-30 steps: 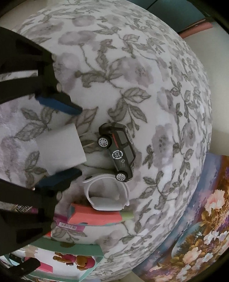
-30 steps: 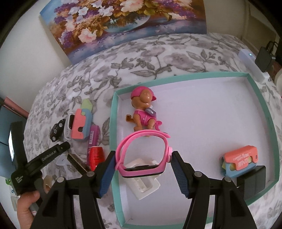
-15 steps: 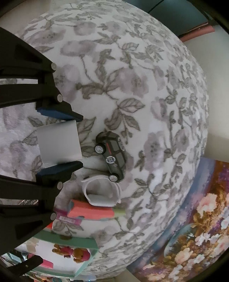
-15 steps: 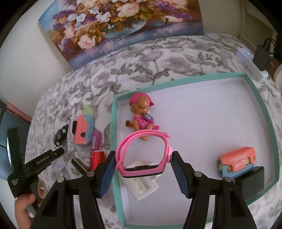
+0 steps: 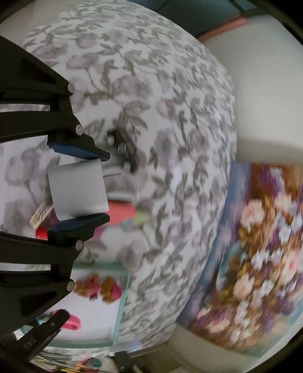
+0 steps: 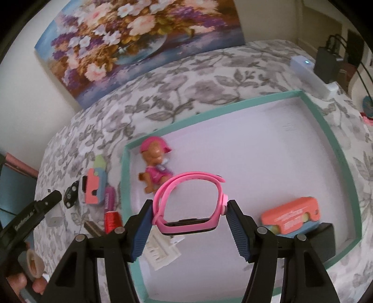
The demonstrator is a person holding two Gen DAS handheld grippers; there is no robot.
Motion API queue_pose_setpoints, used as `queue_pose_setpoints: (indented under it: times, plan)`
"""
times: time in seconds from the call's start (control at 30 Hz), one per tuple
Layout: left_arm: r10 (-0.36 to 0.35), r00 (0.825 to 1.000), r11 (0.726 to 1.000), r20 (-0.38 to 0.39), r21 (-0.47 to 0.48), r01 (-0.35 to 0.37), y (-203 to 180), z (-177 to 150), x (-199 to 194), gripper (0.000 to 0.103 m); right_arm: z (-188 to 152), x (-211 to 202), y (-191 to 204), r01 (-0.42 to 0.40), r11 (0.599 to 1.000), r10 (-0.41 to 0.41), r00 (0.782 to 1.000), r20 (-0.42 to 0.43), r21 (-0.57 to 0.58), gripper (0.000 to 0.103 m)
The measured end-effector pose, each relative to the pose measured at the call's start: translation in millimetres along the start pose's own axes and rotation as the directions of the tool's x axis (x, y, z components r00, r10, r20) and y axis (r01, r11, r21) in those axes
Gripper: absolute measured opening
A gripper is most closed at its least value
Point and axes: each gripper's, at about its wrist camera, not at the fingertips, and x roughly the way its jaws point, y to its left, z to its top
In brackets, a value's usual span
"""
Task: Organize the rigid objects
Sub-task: 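Carry the charger cube and pink band over the teal-rimmed tray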
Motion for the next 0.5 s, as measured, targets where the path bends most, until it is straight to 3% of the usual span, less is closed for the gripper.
queue_pose_setpoints:
  times: [0.13,0.5]
  plan:
    - [-0.076,0.997,0.994,-0.030,0.075,0.078,-37.0,-10.7,-0.2,0.047,4.0,-2.2,-18.2,0.008,0.999,-0.008,1.000,0.010,0.046,0.065]
    - [-0.127,0.990,0.960,-0.060,0.243,0.138,-113.5,-36.7,-1.0,0.047,13.4,-10.9,-70.0,0.072,0.987,-0.079,0.996,0.043,0.146,0.065]
